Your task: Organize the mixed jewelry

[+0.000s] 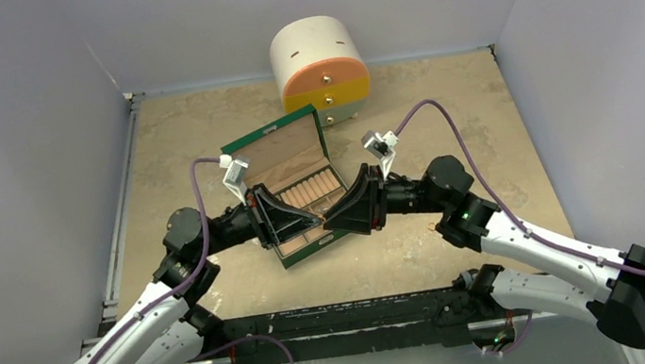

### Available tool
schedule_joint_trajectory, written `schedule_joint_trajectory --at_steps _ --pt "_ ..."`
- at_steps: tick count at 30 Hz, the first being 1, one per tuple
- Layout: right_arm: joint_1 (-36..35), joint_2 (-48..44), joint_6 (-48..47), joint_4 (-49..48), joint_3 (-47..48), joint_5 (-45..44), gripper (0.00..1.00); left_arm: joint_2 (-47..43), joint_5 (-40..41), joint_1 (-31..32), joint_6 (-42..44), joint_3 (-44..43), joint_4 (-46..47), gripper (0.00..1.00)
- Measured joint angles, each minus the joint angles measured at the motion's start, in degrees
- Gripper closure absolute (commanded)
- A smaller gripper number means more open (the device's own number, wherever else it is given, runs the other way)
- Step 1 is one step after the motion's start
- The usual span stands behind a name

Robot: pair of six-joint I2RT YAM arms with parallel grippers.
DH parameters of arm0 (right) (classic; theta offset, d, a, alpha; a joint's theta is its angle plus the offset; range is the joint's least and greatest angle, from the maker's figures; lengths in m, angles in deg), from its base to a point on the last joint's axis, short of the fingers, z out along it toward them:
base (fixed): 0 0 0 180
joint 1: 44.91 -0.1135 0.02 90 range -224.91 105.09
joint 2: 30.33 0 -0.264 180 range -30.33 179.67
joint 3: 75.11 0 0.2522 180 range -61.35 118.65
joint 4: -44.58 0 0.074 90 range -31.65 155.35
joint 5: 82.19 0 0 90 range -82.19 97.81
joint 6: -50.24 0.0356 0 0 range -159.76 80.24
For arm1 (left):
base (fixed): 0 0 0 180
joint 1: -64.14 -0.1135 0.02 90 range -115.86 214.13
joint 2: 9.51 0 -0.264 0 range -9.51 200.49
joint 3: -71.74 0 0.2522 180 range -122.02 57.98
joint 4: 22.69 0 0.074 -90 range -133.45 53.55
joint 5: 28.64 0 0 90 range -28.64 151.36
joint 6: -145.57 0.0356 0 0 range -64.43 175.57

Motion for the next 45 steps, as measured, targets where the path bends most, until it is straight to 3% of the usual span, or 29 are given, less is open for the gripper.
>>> schedule_joint_trajectory --at_steps 11,18,22,29,31,34,37,41,45 --pt "0.00 0.11 0.70 -1.11 0.00 0.02 0.70 -0.31 0.00 0.00 0.04 0.00 -1.36 1.00" --pt "0.00 0.37 1.01 -1.77 0.02 0.09 0.80 -0.31 0.02 0.00 0.07 0.00 -1.66 1.00" --pt "0.00 0.79 1.22 -1.97 0.13 0.15 1.00 -0.37 0.04 0.00 0.22 0.00 -1.77 1.00" --pt "0.00 0.98 1.38 -1.97 0.22 0.39 1.00 -0.81 0.26 0.00 0.70 0.00 -2.38 1.00" --pt "0.00 1.01 1.38 -1.86 0.22 0.37 1.00 -0.85 0.39 0.00 1.03 0.00 -2.67 0.92" --pt "0.00 0.98 1.36 -1.73 0.22 0.33 1.00 -1.14 1.11 0.00 1.62 -0.04 -3.50 0.67" --pt "0.00 0.50 0.94 -1.03 0.24 -0.15 1.00 -1.64 2.58 0.00 3.23 -0.48 -6.32 0.53" --pt "0.00 -0.83 -1.18 3.21 1.07 -2.23 1.00 -2.78 6.10 0.00 7.15 -2.93 -13.16 0.43" --pt "0.00 -1.77 -4.63 9.66 3.67 -6.80 1.00 -4.79 11.65 0.00 12.76 -6.73 -22.23 0.38"
